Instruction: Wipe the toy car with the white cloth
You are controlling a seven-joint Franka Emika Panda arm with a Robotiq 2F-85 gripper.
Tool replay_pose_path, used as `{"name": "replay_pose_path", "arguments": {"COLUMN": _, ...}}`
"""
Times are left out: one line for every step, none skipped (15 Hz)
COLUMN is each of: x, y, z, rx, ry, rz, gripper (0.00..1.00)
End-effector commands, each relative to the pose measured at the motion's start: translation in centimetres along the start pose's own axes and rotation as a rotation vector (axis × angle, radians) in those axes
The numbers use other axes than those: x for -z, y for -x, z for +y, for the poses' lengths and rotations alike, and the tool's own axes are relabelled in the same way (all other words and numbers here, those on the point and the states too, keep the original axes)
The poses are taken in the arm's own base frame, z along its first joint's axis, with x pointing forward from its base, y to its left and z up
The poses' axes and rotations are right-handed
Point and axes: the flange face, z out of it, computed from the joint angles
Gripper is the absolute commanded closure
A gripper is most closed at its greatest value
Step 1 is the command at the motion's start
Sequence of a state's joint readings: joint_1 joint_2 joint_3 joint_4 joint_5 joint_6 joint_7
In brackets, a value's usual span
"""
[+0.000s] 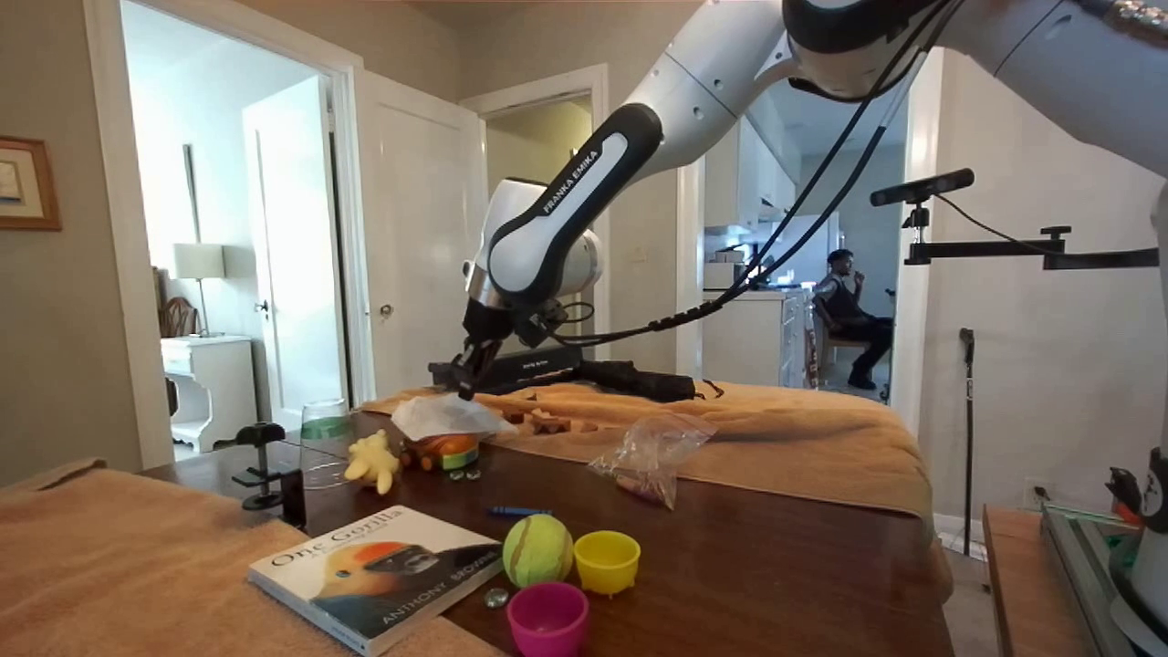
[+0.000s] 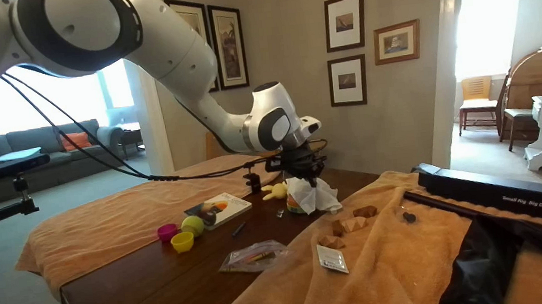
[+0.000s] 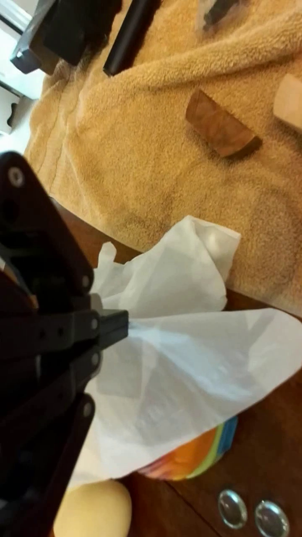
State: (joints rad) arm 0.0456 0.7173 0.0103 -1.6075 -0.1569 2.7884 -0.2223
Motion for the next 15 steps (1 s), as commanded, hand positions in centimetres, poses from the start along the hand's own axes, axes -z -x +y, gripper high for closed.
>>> {"name": "replay_pose_path", "arguments": {"x": -0.1, "y": -0.4, "z": 0.8, "rx": -0.032, "ry": 0.005, "rz": -0.014, "gripper": 1.00}}
{"name": "replay_pose_path", "arguments": {"x": -0.2, "y": -0.4, "z": 0.5, "rx": -0.024, "ry": 0.006, "rz": -0.016, "gripper": 1.00}}
{"name": "replay_pose_path", "arguments": {"x": -0.4, "y": -0.4, "z": 0.1, "rx": -0.020, "ry": 0.004, "rz": -0.019, "gripper": 1.00}}
{"name": "replay_pose_path", "arguments": {"x": -0.6, "y": -0.4, "z": -0.5, "rx": -0.012, "ry": 0.002, "rz": -0.024, "gripper": 1.00}}
{"name": "replay_pose_path", "arguments": {"x": -0.9, "y": -0.4, "z": -1.1, "rx": -0.004, "ry": -0.001, "rz": -0.027, "gripper": 1.00}}
{"name": "replay_pose_path", "arguments": {"x": -1.1, "y": -0.5, "z": -1.7, "rx": 0.005, "ry": -0.004, "rz": -0.031, "gripper": 1.00}}
{"name": "replay_pose_path", "arguments": {"x": -1.5, "y": -0.5, "z": -2.4, "rx": 0.014, "ry": -0.007, "rz": -0.037, "gripper": 1.00}}
{"name": "replay_pose_path", "arguments": {"x": -1.8, "y": -0.5, "z": -3.1, "rx": 0.023, "ry": -0.011, "rz": -0.041, "gripper": 1.00}}
{"name": "replay_pose_path", "arguments": {"x": -2.0, "y": -0.6, "z": -3.7, "rx": 0.031, "ry": -0.014, "rz": -0.042, "gripper": 1.00}}
{"name": "replay_pose_path", "arguments": {"x": -2.1, "y": -0.7, "z": -4.3, "rx": 0.037, "ry": -0.018, "rz": -0.044, "gripper": 1.00}}
{"name": "replay_pose_path", "arguments": {"x": -2.3, "y": -0.8, "z": -4.7, "rx": 0.041, "ry": -0.021, "rz": -0.046, "gripper": 1.00}}
{"name": "replay_pose_path", "arguments": {"x": -2.4, "y": -0.9, "z": -5.1, "rx": 0.045, "ry": -0.023, "rz": -0.046, "gripper": 1.00}}
{"name": "replay_pose_path", "arguments": {"x": -2.4, "y": -1.0, "z": -5.5, "rx": 0.051, "ry": -0.025, "rz": -0.046, "gripper": 1.00}}
{"name": "replay_pose_path", "arguments": {"x": -2.4, "y": -1.1, "z": -5.8, "rx": 0.055, "ry": -0.026, "rz": -0.044, "gripper": 1.00}}
{"name": "replay_pose_path", "arguments": {"x": -2.4, "y": -1.2, "z": -6.1, "rx": 0.061, "ry": -0.027, "rz": -0.041, "gripper": 1.00}}
